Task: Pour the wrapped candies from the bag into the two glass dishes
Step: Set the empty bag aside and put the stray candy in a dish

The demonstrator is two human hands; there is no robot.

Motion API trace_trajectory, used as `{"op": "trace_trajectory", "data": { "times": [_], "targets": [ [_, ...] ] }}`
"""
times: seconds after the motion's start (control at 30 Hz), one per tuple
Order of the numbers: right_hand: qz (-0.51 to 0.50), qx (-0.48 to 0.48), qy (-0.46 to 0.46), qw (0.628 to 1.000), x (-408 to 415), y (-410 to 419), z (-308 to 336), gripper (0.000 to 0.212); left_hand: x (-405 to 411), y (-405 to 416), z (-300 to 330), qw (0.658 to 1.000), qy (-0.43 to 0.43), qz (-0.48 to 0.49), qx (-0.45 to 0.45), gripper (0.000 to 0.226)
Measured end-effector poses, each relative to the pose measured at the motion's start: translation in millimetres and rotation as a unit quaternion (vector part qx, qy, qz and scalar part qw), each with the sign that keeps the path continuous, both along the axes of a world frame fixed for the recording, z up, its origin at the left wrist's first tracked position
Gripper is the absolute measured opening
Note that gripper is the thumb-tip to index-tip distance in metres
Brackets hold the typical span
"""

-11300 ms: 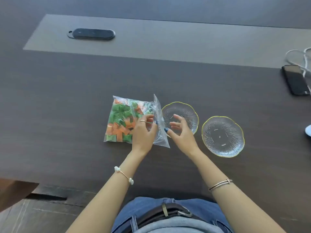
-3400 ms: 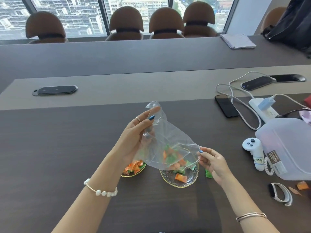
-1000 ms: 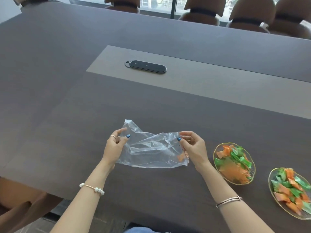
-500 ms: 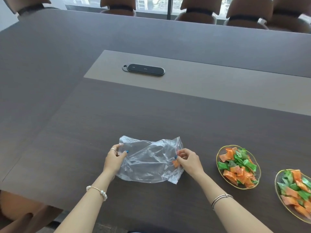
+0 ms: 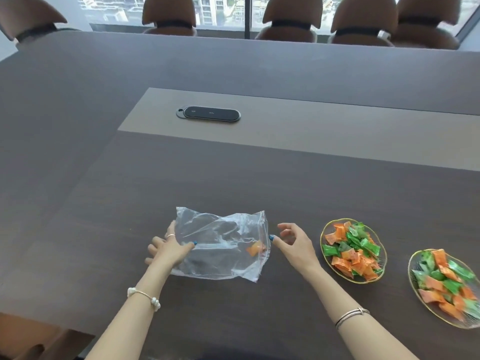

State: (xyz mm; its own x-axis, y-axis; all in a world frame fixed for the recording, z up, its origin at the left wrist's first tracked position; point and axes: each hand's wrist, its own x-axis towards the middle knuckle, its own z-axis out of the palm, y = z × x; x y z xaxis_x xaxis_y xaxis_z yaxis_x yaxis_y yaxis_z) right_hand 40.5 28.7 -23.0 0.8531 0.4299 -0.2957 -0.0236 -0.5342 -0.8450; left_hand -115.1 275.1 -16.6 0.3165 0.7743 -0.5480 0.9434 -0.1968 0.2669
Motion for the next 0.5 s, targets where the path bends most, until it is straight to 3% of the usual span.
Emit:
{"op": "trace_trajectory", "data": {
  "times": [0.1, 0.2, 0.37, 0.5],
  "targets": [
    [-0.04, 0.048, 0.015, 0.998, 7.0, -32.6, 14.3, 0.031, 8.6, -15.6, 23.5, 0.998, 0.024, -0.015, 0.058, 0.089],
    [-0.099, 0.096, 0.036, 0.99, 15.4, -77.2, 25.0, 0.03, 20.1, -35.7, 46.2, 0.991, -0.051, 0.001, 0.124, 0.085],
    [-0.196, 0.116, 0.022, 0.974, 28.0, -170.1, 36.1, 0.028, 62.6, -103.0, 71.1, 0.969, -0.231, -0.078, 0.041, 0.058],
    [-0.266, 0.149, 0.03, 0.952, 37.7, -245.6, 45.7, 0.018, 106.9, -181.4, 67.5, 0.945, -0.289, -0.149, -0.036, 0.04]
  ]
}}
